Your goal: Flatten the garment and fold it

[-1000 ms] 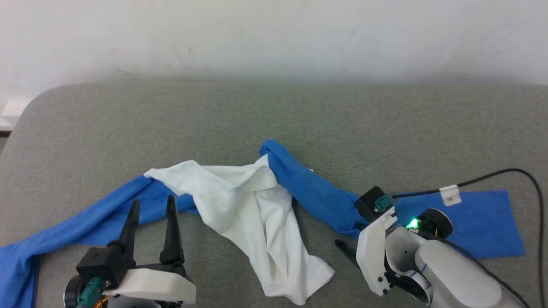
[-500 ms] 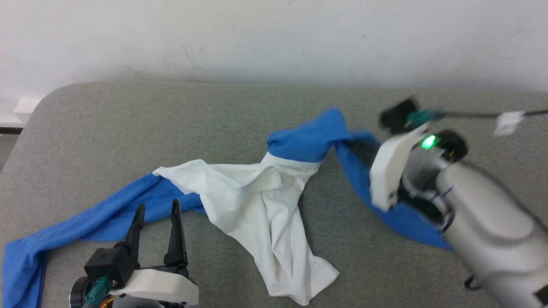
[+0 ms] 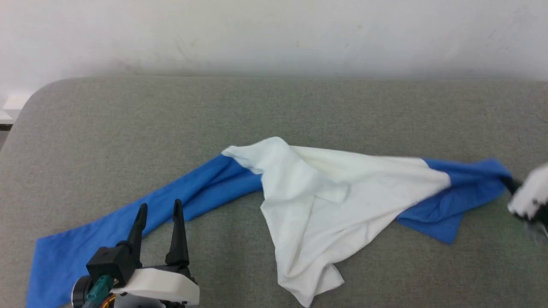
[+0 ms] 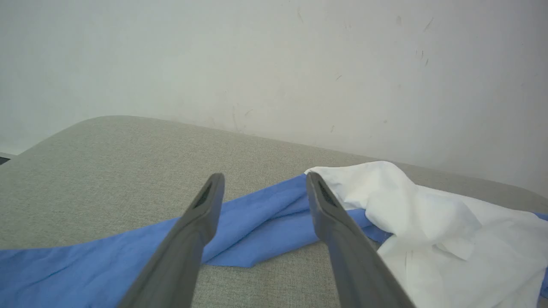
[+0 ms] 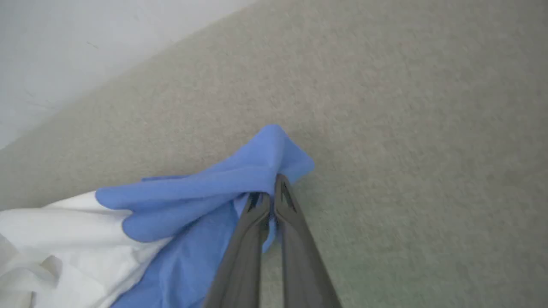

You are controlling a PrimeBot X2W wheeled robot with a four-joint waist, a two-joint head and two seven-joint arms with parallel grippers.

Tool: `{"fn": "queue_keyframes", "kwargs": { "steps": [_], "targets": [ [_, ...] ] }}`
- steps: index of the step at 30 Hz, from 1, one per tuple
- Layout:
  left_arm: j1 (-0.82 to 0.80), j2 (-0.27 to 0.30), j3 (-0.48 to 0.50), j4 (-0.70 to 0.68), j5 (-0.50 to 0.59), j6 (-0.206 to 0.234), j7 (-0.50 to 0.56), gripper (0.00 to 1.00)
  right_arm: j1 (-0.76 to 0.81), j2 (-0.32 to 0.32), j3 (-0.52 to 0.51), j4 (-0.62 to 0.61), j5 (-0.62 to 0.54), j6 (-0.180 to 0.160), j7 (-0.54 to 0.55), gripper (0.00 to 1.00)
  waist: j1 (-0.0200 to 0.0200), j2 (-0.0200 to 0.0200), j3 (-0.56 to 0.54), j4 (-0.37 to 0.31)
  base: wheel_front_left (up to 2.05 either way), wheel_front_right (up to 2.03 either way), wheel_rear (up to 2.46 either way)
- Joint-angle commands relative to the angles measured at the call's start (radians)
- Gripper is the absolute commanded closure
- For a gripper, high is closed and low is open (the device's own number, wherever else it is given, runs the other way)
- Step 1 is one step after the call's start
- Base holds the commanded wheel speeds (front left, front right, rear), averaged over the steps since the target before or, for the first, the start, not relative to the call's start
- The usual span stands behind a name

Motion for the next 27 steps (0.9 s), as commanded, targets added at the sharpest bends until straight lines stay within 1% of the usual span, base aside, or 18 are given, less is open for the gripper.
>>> {"fn": "queue_keyframes", "kwargs": {
  "steps": [1, 3, 5, 6, 7, 8, 11, 13, 17, 19, 21, 24, 27],
  "targets": [
    [-0.018, -0.004, 0.008, 0.004, 0.007, -0.01, -0.005, 0.0, 0.038, -0.01, -0.023, 0.031, 0.007, -0.001, -0.005, 1.0, -0.0001, 0.0, 0.002, -0.008, 0.0, 0.0, 0.0],
    [-0.015, -0.005, 0.013, 0.005, 0.009, -0.01, -0.005, 0.0, 0.079, -0.019, -0.047, 0.073, 0.004, -0.001, -0.017, 1.0, -0.0001, 0.0, 0.004, -0.017, 0.0, 0.0, 0.0],
    [-0.013, -0.005, 0.017, 0.007, 0.01, -0.01, -0.005, 0.0, 0.111, -0.009, -0.067, 0.089, 0.015, -0.001, -0.029, 1.0, -0.0001, 0.0, 0.003, -0.026, 0.0, 0.0, 0.0],
    [-0.012, -0.004, 0.018, 0.009, 0.01, -0.011, -0.005, 0.0, 0.126, 0.0, -0.075, 0.083, 0.025, -0.001, -0.035, 0.74, -0.0001, 0.0, 0.0, -0.029, 0.0, 0.0, 0.0],
    [-0.012, -0.004, 0.018, 0.011, 0.01, -0.012, -0.005, 0.0, 0.142, 0.01, -0.085, 0.067, 0.042, -0.001, -0.042, 0.51, -0.0001, 0.0, -0.002, -0.031, 0.0, 0.0, 0.0],
    [-0.012, -0.002, 0.019, 0.013, 0.009, -0.013, -0.005, 0.0, 0.159, 0.019, -0.096, 0.04, 0.063, -0.001, -0.048, 0.01, -0.0001, 0.0, -0.004, -0.033, 0.0, 0.0, 0.0],
    [-0.011, 0.0, 0.021, 0.016, 0.008, -0.014, -0.005, 0.0, 0.21, 0.011, -0.113, -0.07, 0.104, -0.001, -0.064, 0.0, -0.0001, 0.0, -0.014, -0.038, 0.0, 0.0, 0.0],
    [-0.008, 0.002, 0.022, 0.014, 0.008, -0.013, -0.005, 0.0, 0.236, -0.009, -0.126, -0.164, 0.124, -0.001, -0.071, 0.0, -0.0001, 0.0, -0.018, -0.039, 0.0, 0.0, 0.0],
    [-0.01, 0.006, 0.019, 0.007, 0.01, -0.015, -0.004, 0.0, 0.253, -0.037, -0.136, -0.357, 0.136, -0.001, -0.024, 0.0, -0.0001, 0.0, -0.015, -0.032, 0.0, 0.0, 0.0],
    [-0.017, 0.006, 0.016, 0.003, 0.012, -0.016, -0.004, 0.0, 0.234, -0.045, -0.128, -0.431, 0.111, -0.001, 0.02, 0.0, -0.0001, 0.0, -0.003, -0.024, 0.0, 0.0, 0.0],
    [-0.03, 0.004, 0.012, 0.0, 0.015, -0.02, -0.004, 0.0, 0.196, -0.048, -0.098, -0.473, 0.065, -0.001, 0.085, 0.0, -0.0001, 0.0, 0.015, -0.012, 0.0, 0.0, 0.0],
    [-0.056, -0.003, 0.004, 0.001, 0.019, -0.029, -0.004, 0.0, 0.112, -0.034, -0.019, -0.491, -0.011, -0.001, 0.206, 0.0, -0.0001, 0.0, 0.048, 0.009, 0.0, 0.0, 0.0],
    [-0.086, -0.014, -0.008, 0.008, 0.025, -0.041, -0.004, 0.0, 0.032, -0.02, 0.087, -0.485, -0.063, -0.001, 0.323, 0.0, -0.0001, 0.0, 0.083, 0.038, 0.0, 0.0, 0.0]
  ]
}}
